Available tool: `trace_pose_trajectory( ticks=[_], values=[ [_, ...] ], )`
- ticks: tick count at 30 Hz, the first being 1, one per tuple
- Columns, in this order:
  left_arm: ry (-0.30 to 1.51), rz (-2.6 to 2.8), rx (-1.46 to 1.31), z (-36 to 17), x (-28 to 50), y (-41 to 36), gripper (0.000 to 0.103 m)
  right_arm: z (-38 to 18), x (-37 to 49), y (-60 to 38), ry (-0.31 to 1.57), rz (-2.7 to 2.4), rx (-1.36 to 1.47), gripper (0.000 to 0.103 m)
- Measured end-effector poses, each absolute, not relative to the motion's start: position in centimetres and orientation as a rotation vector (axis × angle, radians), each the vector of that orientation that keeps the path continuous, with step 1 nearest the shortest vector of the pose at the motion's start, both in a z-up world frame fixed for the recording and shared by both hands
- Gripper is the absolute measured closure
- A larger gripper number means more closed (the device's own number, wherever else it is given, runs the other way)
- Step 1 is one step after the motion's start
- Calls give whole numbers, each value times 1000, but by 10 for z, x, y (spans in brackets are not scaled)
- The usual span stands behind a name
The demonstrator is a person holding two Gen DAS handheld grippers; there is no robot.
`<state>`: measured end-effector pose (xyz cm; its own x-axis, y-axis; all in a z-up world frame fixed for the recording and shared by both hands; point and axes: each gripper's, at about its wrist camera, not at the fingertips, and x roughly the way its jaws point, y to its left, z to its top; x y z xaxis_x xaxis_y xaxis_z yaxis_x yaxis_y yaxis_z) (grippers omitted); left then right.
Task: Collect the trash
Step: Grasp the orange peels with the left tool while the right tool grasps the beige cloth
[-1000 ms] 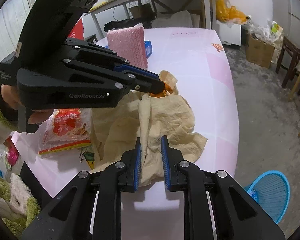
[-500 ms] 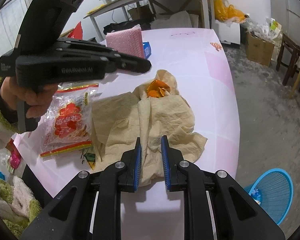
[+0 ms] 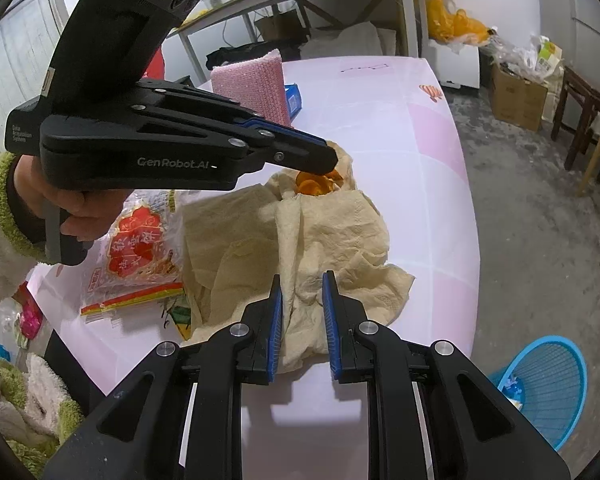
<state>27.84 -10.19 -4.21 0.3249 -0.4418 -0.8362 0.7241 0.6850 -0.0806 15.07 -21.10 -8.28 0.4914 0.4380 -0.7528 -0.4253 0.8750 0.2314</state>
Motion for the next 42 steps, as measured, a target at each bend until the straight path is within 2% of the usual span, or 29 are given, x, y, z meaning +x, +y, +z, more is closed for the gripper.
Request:
trace_pose_trajectory(
  ticks=[11,23,27,31,37,42],
  values=[
    [1039,-809,347,-48,273,-94,87,-84,151,-213,915,530,24,85],
    [1067,-782,377,-54,275,-99,86,-84,151,-213,914,525,20,85],
    [1059,-764,426,-52,273,-103,74,-84,151,-213,914,526,21,85],
    [1071,-769,435,-55,273,-105,69,-83,151,-214,912,528,27,85],
    [1072,-776,441,-60,273,-106,69,-84,151,-214,910,530,31,85],
    [1081,-783,409,-58,277,-102,87,-84,150,-215,910,529,30,85]
  ],
)
